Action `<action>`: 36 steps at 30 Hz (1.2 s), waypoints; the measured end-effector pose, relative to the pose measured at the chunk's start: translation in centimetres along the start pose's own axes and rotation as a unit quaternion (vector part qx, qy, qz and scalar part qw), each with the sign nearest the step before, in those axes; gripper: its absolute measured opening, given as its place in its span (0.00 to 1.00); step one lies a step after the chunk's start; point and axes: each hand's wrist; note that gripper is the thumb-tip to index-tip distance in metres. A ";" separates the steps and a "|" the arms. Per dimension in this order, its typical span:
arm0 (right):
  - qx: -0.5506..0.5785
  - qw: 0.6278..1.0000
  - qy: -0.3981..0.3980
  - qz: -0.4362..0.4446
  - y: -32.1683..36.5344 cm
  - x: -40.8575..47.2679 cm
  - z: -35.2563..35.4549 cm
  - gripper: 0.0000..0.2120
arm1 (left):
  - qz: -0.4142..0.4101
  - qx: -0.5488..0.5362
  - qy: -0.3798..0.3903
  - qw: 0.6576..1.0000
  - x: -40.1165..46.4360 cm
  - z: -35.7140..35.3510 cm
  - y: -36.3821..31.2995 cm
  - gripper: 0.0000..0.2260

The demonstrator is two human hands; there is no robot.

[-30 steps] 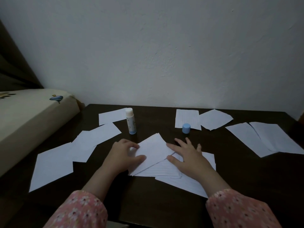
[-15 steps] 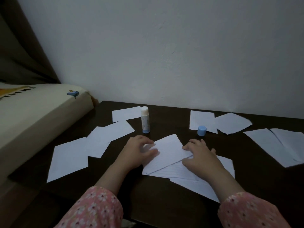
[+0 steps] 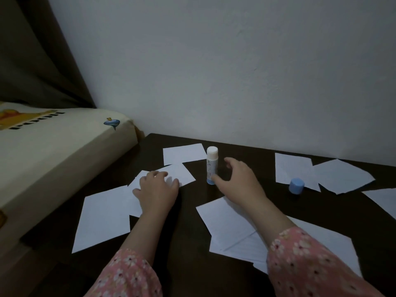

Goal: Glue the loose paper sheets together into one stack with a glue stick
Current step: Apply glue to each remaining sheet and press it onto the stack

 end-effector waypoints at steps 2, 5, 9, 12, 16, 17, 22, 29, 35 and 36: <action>0.068 0.998 -0.009 -0.001 -0.9 0.7 -1.5 0.32 | 0.019 0.044 0.018 0.999 0.7 -0.6 0.5 0.26; 0.169 0.985 -0.016 -0.006 -1.7 1.5 -3.1 0.32 | 0.035 0.087 0.071 0.993 1.7 -1.6 1.0 0.32; 0.210 0.977 -0.031 -0.009 -2.5 1.9 -4.3 0.28 | 0.026 0.108 0.092 0.990 2.2 -2.1 1.0 0.32; 0.205 0.977 -0.057 -0.014 -3.0 1.8 -4.5 0.25 | 0.010 0.118 0.093 0.989 2.2 -1.8 0.7 0.29; 0.211 0.974 -0.077 -0.015 -3.5 1.0 -4.5 0.24 | -0.008 0.112 0.091 0.989 2.0 -1.5 0.4 0.25; 0.214 0.973 -0.082 -0.015 -3.6 0.7 -4.4 0.23 | -0.010 0.105 0.088 0.991 1.9 -1.3 0.4 0.23; 0.235 0.964 -0.123 -0.026 -4.5 -1.0 -3.9 0.22 | -0.005 0.052 0.050 0.997 1.2 0.1 -0.1 0.17; 0.251 0.955 -0.154 -0.035 -5.4 -2.5 -1.8 0.23 | -0.121 0.033 0.012 0.992 -2.0 1.1 -4.6 0.19; 0.253 0.945 -0.206 -0.030 -7.3 -3.2 1.5 0.23 | -0.170 0.059 0.090 0.980 -4.2 -0.1 -7.4 0.24; 0.252 0.944 -0.211 -0.032 -7.8 -3.4 2.0 0.23 | -0.173 0.060 0.099 0.978 -4.4 -0.3 -7.7 0.23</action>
Point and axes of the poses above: each hand's wrist, its own x-axis towards the middle knuckle, its own z-axis out of the back of the hand, y = z × x, and after that the axes turned 3 degrees about x, right-handed
